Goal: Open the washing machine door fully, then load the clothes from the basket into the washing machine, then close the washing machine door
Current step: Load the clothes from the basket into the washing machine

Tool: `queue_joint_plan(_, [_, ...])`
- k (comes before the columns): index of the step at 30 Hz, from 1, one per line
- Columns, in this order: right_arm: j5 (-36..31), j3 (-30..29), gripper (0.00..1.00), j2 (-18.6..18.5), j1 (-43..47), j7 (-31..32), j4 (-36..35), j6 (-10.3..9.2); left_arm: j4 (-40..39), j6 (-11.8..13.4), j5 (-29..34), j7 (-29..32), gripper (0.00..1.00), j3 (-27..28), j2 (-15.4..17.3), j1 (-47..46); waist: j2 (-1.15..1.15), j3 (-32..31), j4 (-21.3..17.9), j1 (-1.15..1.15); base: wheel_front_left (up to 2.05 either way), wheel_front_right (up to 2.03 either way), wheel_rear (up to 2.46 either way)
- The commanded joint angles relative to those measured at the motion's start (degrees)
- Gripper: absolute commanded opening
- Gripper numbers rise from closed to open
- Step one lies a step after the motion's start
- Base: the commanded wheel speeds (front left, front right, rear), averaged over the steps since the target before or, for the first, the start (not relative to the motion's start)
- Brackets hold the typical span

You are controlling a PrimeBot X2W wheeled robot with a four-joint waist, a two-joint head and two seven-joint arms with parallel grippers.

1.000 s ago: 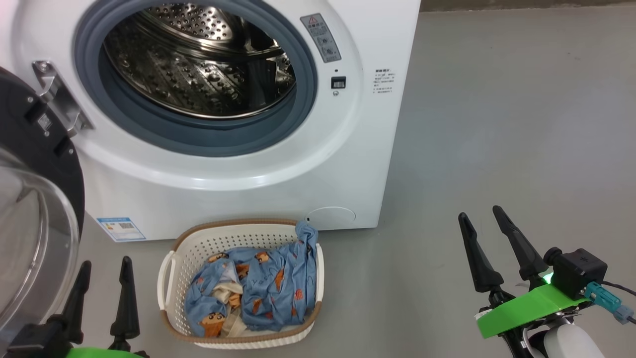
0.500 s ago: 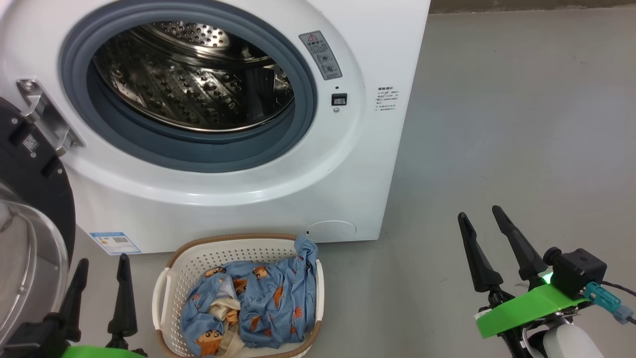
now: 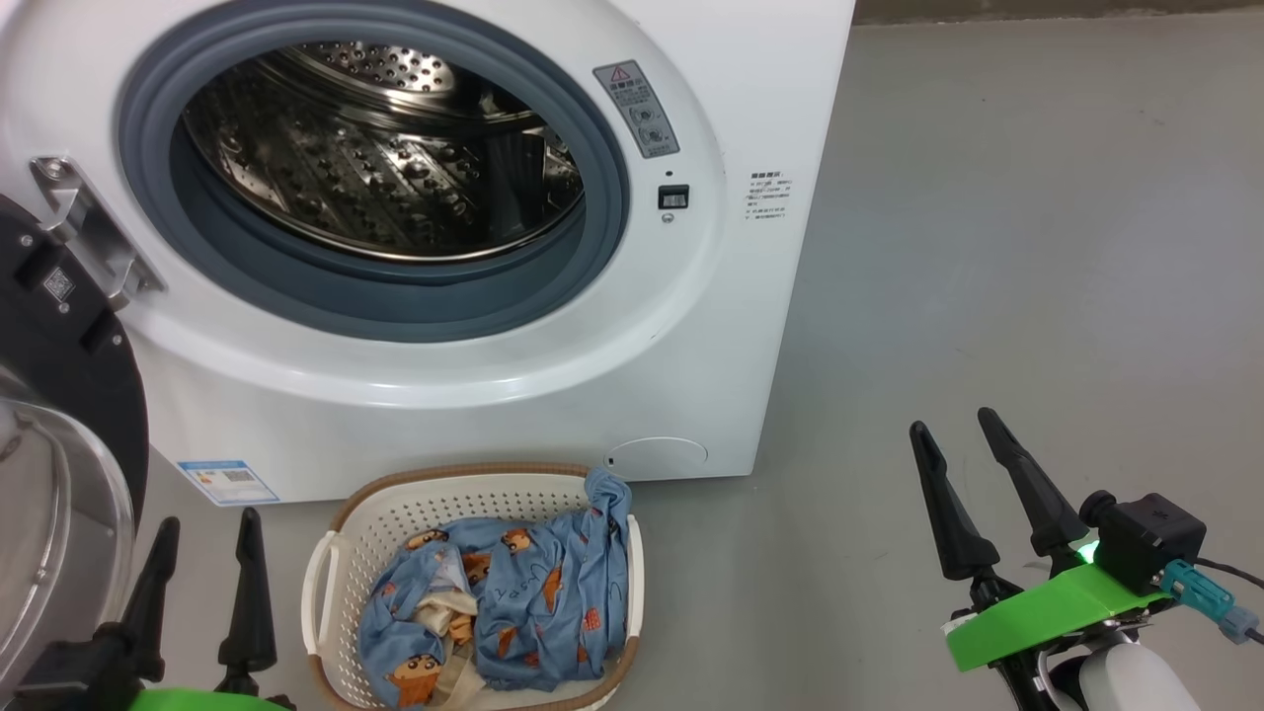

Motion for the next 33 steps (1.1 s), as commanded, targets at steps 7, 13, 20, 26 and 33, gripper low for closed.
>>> queue_joint_plan(7, [-0.2,1.19,1.0,-0.13,-1.22,-0.69,-1.55,0.52,-0.83,-0.56,0.88,-0.7,1.0,2.04,0.77,-2.53,0.0,0.21,0.1,0.0,0.0,0.0,0.0])
queue_joint_plan(13, [-0.19,1.12,1.0,-0.19,-1.25,-0.69,-1.54,0.52,-0.69,-0.63,1.1,-0.7,1.0,2.09,0.65,-2.65,0.0,0.32,0.18,0.0,0.0,0.0,0.0])
queue_joint_plan(20, [-0.15,1.11,1.0,-0.2,-1.4,-0.69,-1.54,0.52,-0.76,-0.72,1.41,-0.7,1.0,2.17,0.53,-2.77,0.0,0.7,0.22,0.0,0.0,0.0,0.0])
queue_joint_plan(26, [-0.24,1.09,1.0,-0.2,-1.77,-0.69,-1.79,0.52,-0.83,-0.78,1.52,-0.7,1.0,2.14,0.42,-3.1,0.0,1.92,0.09,0.0,0.0,0.0,0.0])
queue_joint_plan(33, [-0.43,0.79,1.0,-0.04,-2.51,-0.69,-2.16,0.52,-0.67,-0.86,1.36,-0.7,1.0,1.82,0.42,-4.27,0.0,4.6,-0.34,0.0,0.0,0.0,0.0])
